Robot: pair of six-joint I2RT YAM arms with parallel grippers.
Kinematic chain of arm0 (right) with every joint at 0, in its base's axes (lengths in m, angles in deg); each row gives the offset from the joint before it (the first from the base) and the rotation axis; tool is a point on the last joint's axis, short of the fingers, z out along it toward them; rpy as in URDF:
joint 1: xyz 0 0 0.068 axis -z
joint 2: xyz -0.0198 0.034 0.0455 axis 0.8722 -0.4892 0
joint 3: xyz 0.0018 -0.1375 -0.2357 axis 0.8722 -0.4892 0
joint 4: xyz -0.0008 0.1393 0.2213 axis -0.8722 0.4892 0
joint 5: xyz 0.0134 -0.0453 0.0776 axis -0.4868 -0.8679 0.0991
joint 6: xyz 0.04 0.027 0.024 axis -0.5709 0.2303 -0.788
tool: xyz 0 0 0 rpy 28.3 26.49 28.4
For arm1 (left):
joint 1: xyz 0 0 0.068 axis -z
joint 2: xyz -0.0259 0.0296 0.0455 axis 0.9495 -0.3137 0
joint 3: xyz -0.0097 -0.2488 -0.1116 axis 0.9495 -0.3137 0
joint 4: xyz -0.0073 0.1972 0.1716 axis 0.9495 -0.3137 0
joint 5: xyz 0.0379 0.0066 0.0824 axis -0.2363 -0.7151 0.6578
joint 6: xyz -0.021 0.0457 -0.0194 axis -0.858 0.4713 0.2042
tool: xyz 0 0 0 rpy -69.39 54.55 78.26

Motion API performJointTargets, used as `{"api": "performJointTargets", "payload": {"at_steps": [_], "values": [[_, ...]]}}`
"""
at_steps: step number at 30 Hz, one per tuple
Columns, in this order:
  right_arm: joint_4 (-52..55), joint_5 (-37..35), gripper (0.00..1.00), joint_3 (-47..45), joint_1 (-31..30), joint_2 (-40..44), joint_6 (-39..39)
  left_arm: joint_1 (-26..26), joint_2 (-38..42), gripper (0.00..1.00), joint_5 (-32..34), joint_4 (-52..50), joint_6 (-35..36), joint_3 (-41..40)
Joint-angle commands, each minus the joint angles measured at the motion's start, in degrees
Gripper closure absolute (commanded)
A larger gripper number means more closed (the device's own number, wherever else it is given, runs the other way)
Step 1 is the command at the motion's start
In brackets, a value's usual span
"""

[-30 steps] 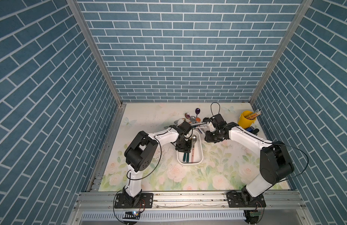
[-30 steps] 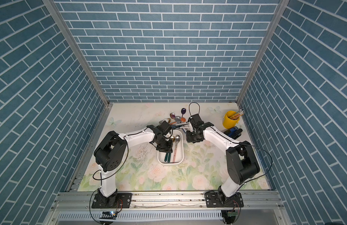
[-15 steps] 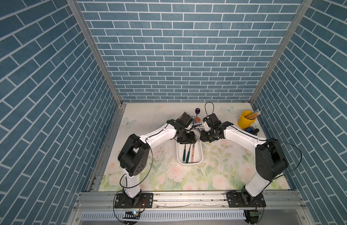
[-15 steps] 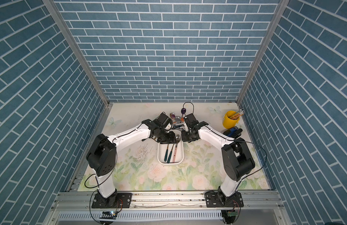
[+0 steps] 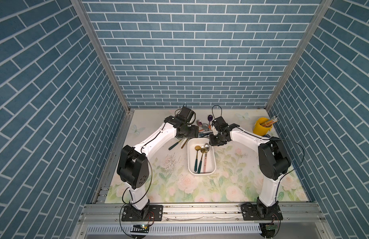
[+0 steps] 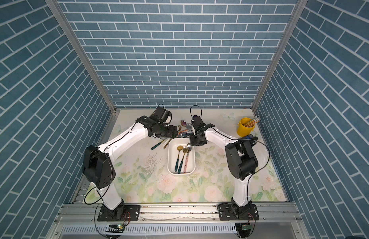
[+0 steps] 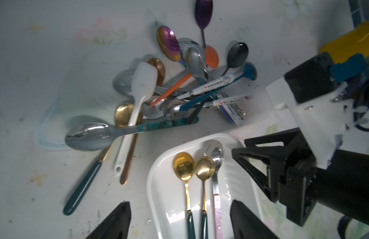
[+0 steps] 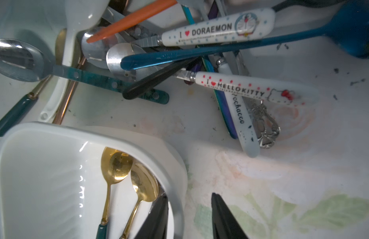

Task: Put the spoon into the storage box
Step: Adjust the storage box at the center of the board.

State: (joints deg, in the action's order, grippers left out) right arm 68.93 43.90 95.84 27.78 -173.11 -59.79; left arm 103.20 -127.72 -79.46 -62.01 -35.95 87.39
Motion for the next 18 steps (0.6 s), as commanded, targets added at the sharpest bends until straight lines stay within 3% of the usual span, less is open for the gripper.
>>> {"api": "performJointTargets", "payload": {"at_steps": [1, 7, 18], "values": [[1.09, 0.50, 0.64, 1.38, -0.69, -1.24, 1.80, -1.62, 0.64, 0.14, 5.46, -2.45, 4.93, -0.76], [2.54, -0.11, 0.72, 2.22, -1.85, -2.59, 3.55, -4.63, 1.34, 0.05, 5.72, -0.04, 6.10, -4.89], [5.25, -1.60, 0.89, -2.22, -3.32, 0.25, 4.22, -7.42, 1.55, 0.08, 8.55, 2.90, 10.31, -11.23]]}}
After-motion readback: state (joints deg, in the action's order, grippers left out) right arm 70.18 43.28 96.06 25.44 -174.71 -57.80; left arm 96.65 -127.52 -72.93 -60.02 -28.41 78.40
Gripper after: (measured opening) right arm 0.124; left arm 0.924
